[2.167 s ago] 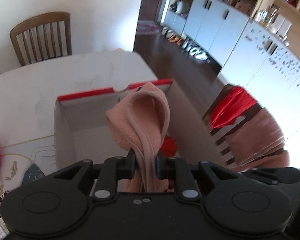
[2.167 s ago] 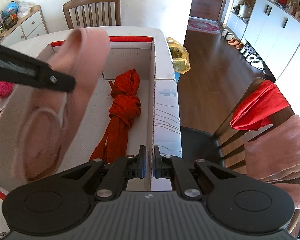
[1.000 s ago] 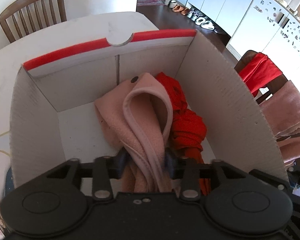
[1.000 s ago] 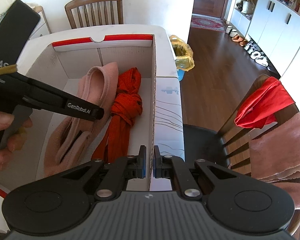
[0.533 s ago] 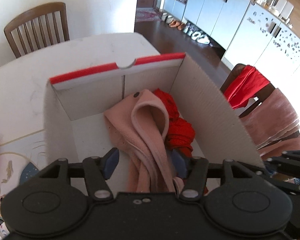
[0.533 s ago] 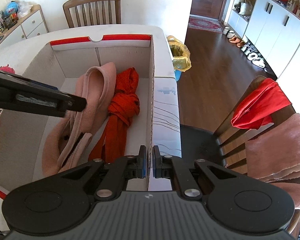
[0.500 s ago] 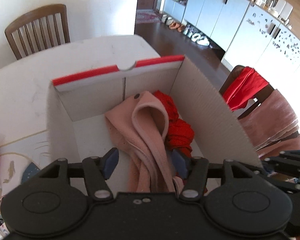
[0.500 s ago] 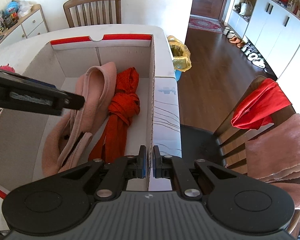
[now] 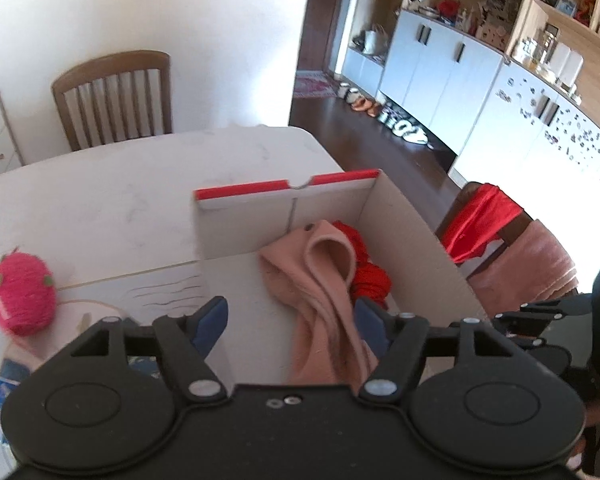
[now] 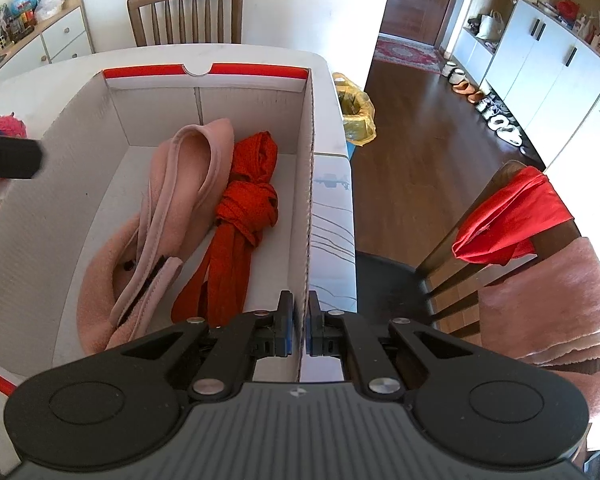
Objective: Organize objects
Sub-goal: 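Open the left gripper to release the pink scarf beside the red cloth, then return the left gripper to the table and grasp the white cable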
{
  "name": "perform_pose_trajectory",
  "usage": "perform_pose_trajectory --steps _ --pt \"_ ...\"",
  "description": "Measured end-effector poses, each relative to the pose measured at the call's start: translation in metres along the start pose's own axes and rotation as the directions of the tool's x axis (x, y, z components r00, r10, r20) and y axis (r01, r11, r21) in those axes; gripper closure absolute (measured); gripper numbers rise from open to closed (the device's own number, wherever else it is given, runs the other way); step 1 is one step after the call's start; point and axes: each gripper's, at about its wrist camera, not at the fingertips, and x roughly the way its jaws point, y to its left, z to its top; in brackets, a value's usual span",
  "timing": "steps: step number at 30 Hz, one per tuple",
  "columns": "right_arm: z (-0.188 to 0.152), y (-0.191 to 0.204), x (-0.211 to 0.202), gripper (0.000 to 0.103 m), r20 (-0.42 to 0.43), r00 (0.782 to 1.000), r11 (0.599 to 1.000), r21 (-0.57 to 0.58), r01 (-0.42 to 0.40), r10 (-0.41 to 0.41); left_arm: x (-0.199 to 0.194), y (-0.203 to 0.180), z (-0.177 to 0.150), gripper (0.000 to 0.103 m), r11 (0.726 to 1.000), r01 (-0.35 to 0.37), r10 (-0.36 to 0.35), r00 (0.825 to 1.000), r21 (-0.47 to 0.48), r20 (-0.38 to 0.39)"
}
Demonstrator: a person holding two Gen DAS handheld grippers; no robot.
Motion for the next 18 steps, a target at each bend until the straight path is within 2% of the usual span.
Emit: perform_pose_trajectory --steps 5,11,18 --pt "-0.001 0.002 -0.003 0.098 -0.003 1.0 1.0 0.003 -0.004 0.004 -0.02 0.024 -0.013 0.025 0.998 -0.039 0.04 0.999 -0.048 0.023" --pt "-0.001 0.004 -0.007 0.098 -0.009 1.0 1.0 0.002 0.003 -0.003 -0.04 0.053 -0.031 0.002 0.991 -0.085 0.091 0.994 -0.102 0.057" --pt "-0.002 0.005 -0.008 0.098 -0.012 1.0 1.0 0.009 0.011 -0.011 -0.049 0.093 -0.054 0.001 0.97 -0.164 0.171 0.985 -0.179 0.026"
